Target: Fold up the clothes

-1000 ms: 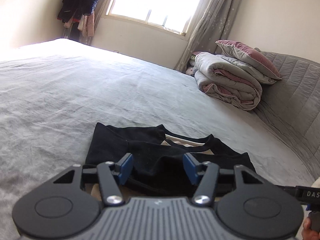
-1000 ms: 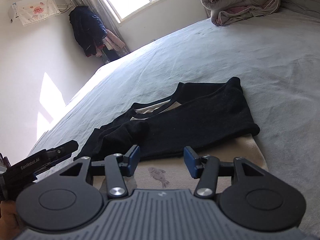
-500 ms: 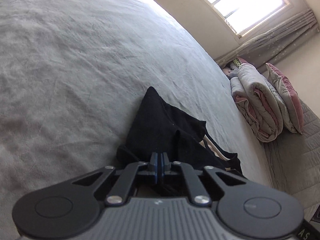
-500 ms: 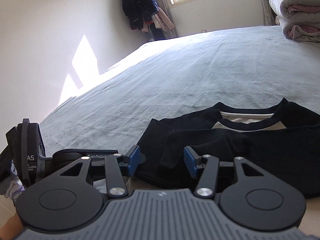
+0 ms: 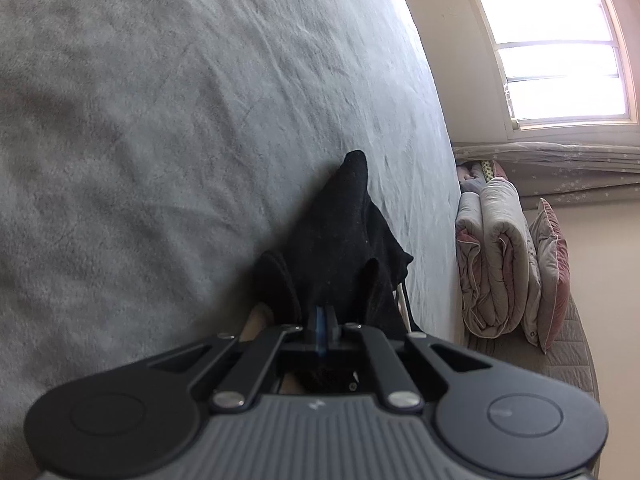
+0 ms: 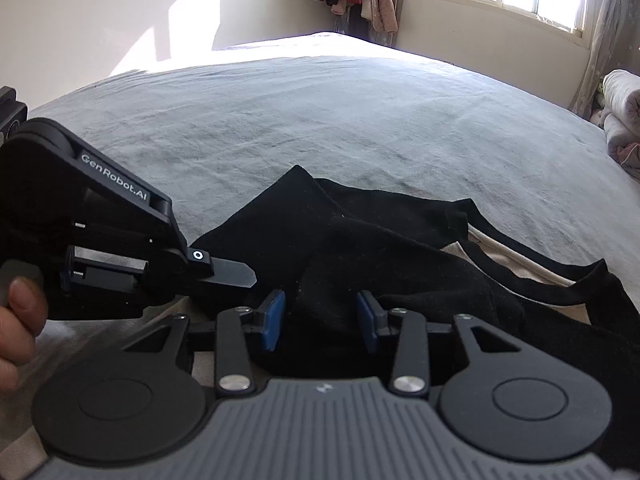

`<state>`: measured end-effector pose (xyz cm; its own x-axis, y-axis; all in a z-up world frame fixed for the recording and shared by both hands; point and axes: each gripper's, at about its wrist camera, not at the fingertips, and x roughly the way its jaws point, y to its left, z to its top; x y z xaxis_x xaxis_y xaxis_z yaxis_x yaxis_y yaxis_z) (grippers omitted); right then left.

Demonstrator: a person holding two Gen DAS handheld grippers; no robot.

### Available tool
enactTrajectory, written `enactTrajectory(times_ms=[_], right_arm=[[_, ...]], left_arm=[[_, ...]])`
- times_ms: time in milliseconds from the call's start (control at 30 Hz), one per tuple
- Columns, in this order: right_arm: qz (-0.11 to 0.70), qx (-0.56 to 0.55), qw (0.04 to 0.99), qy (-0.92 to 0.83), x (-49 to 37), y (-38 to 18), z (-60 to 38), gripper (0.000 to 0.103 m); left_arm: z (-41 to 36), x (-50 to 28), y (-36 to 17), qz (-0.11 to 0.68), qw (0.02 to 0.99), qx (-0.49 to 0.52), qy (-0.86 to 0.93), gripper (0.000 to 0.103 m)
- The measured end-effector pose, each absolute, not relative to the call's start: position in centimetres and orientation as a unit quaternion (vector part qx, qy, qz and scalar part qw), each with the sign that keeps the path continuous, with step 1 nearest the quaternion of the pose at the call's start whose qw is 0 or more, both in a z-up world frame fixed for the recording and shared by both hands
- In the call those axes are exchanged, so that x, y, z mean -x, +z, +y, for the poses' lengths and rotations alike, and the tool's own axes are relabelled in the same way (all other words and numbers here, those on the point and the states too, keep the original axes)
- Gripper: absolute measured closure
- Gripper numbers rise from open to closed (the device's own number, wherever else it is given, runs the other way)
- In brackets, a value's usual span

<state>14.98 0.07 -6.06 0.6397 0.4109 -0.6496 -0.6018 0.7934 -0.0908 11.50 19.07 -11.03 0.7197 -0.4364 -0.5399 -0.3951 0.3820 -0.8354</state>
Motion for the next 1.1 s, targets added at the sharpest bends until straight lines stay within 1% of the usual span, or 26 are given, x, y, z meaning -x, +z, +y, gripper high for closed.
enactTrajectory(times_ms=[33, 133, 400, 633, 767, 933, 1100], right_arm=[[0.311, 0.159, 0.894, 0.281, -14.9, -5.9, 0.1, 0.089], [0.293, 0.151, 0.906, 0.264, -14.7, -4.8, -0.9, 0.093], [0.256, 0.080, 0.942, 0.199, -15.2, -0.2, -7.4, 0.093], [0.257, 0.003, 0.956, 0.138, -15.5, 1.2, -14.9, 0.093], [0.271, -0.061, 0.955, 0.105, -15.5, 0.2, -19.5, 0.093], [0.293, -0.135, 0.943, 0.082, -15.0, -2.3, -23.4, 0.093], [0.331, -0.140, 0.930, 0.078, -13.6, -5.9, -24.3, 0.093]], left_arm=[[18.9, -11.5, -10.9, 0.374, 0.747, 0.549, -0.013, 0.101], [18.2, -11.8, -10.2, 0.374, 0.765, 0.524, -0.010, 0.101], [15.9, -12.6, -8.4, 0.370, 0.820, 0.436, -0.008, 0.101], [14.9, -12.6, -8.0, 0.369, 0.840, 0.396, -0.025, 0.100], [14.4, -12.2, -8.1, 0.368, 0.849, 0.377, -0.031, 0.100], [13.9, -12.0, -8.1, 0.375, 0.852, 0.362, -0.042, 0.098], [13.7, -12.1, -8.0, 0.384, 0.856, 0.343, -0.042, 0.098]])
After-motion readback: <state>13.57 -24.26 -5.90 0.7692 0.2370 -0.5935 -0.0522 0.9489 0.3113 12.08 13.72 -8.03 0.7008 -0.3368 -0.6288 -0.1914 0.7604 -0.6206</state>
